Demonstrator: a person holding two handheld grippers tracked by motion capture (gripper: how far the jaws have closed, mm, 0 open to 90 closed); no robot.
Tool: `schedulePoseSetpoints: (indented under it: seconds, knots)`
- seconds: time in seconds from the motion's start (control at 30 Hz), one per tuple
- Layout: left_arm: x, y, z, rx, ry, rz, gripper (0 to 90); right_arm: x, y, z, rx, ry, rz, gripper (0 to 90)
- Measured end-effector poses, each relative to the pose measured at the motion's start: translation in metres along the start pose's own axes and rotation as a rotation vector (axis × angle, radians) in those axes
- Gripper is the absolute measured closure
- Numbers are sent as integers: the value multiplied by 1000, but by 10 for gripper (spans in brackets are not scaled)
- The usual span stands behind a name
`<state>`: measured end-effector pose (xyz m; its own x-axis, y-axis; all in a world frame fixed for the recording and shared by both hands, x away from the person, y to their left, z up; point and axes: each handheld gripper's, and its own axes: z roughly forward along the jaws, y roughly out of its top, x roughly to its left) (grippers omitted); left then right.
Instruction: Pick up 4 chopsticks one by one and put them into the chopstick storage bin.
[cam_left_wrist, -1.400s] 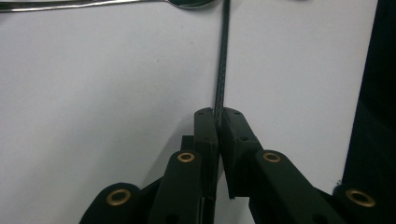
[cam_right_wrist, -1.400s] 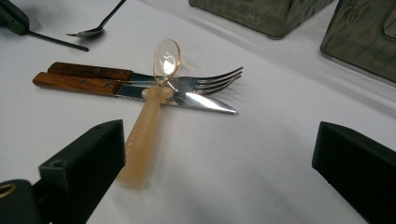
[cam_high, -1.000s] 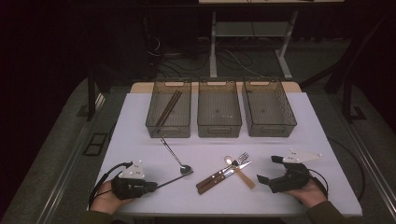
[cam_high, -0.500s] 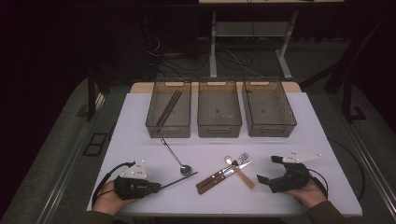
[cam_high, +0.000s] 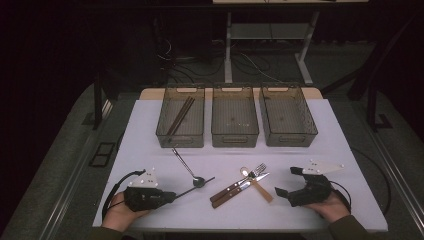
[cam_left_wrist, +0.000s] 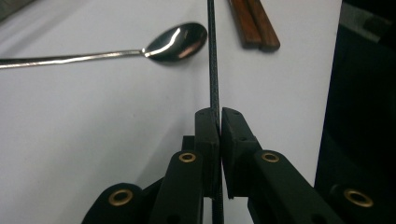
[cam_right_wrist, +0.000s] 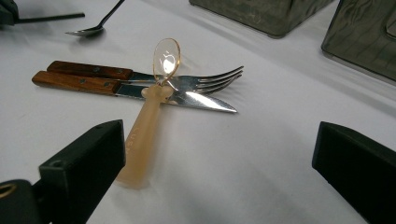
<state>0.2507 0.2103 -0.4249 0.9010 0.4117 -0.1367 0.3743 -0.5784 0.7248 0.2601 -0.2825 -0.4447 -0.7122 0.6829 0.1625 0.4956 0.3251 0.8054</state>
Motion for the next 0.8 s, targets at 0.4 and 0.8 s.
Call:
schedulePoseSetpoints:
  seconds: [0.4,0.8]
  knots:
    - [4,15,-3,-41,49,-53,857,0,0,0,-1,-1,-1,23]
    - [15,31,-2,-50,101,-76,856,1,0,1,-3,-1,-3,23]
